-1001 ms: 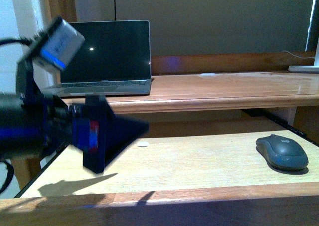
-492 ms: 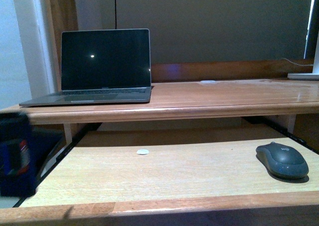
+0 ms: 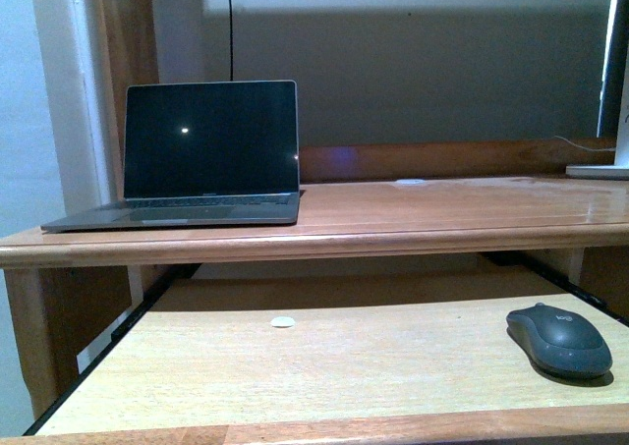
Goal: Place mouse
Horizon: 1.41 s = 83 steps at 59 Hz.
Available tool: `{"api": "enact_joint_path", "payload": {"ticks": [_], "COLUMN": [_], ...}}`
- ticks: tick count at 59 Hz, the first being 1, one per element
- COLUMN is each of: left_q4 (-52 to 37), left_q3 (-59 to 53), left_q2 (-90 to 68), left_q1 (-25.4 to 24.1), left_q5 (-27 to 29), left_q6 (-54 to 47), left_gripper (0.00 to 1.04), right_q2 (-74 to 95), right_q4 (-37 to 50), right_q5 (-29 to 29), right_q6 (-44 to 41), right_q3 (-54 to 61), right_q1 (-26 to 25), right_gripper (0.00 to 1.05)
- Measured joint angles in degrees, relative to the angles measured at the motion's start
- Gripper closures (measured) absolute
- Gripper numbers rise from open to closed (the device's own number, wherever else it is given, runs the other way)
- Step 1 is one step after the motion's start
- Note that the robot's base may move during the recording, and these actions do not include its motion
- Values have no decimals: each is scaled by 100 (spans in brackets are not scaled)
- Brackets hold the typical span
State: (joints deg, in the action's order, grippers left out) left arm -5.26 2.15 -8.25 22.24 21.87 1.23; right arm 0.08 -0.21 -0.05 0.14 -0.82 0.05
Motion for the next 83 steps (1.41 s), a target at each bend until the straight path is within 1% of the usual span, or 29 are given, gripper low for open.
{"api": "enact_joint_path", "payload": {"ticks": [2,5,9,13,14,18,27,29,32,34,38,44,53,56,59,62,64,68,77,83], "left_q4": [26,125,197,271,304,365,435,496,511,518,522,525,525,525,525,525,525,525,525,525], "left_q3": [-103,-162,-162,-162,-162,-162,-162,-162,-162,-162,-162,-162,-162,-162,-162,-162,-162,-162,-162,-162], "left_q2": [175,330,444,542,575,636,710,756,780,789,791,793,793,793,793,793,793,793,793,793], "left_q1": [-37,-166,-363,-586,-695,-922,-1285,-1554,-1934,-2072,-2170,-2186,-2188,-2190,-2190,-2190,-2190,-2190,-2190,-2190], "left_q5": [-46,-216,-442,-645,-737,-970,-1318,-1742,-2068,-2085,-2155,-2170,-2173,-2175,-2175,-2175,-2175,-2175,-2175,-2175], "left_q6": [-11,-20,-37,-42,-42,-37,-59,-59,-63,-63,-63,-63,-63,-63,-63,-63,-63,-63,-63,-63], "left_gripper": [57,65,76,87,92,102,102,102,102,102,102,102,102,95,86,79,72,62,39,23], "right_q2": [2,70,238,557,787,1408,3359,3858,4345,4798,5637,6811,7722,7906,8048,8131,8172,8212,8220,8290], "right_q4": [-2,-20,4,254,466,1058,2868,3285,3639,3893,4258,4391,4072,3891,3777,3670,3556,3307,2726,2295], "right_q5": [-63,-726,-1108,-1025,-916,-713,-544,-455,-415,-372,-127,227,686,881,1069,1178,1266,1388,1394,1268], "right_q6": [17,455,979,1272,1320,1373,1360,1320,1263,1215,1075,850,503,286,68,-94,-188,-363,-463,-455], "right_q3": [0,-2,-4,-9,-22,-111,-743,-942,-1158,-1373,-1799,-2437,-3193,-3414,-3574,-3685,-3764,-3908,-4122,-4247], "right_q1": [-11,-155,-107,66,168,367,791,929,1058,1180,1375,1596,1762,1810,1843,1849,1851,1853,1906,1958], "right_gripper": [7,7,7,7,7,7,7,7,7,7,7,7,7,7,7,7,7,7,7,7]}}
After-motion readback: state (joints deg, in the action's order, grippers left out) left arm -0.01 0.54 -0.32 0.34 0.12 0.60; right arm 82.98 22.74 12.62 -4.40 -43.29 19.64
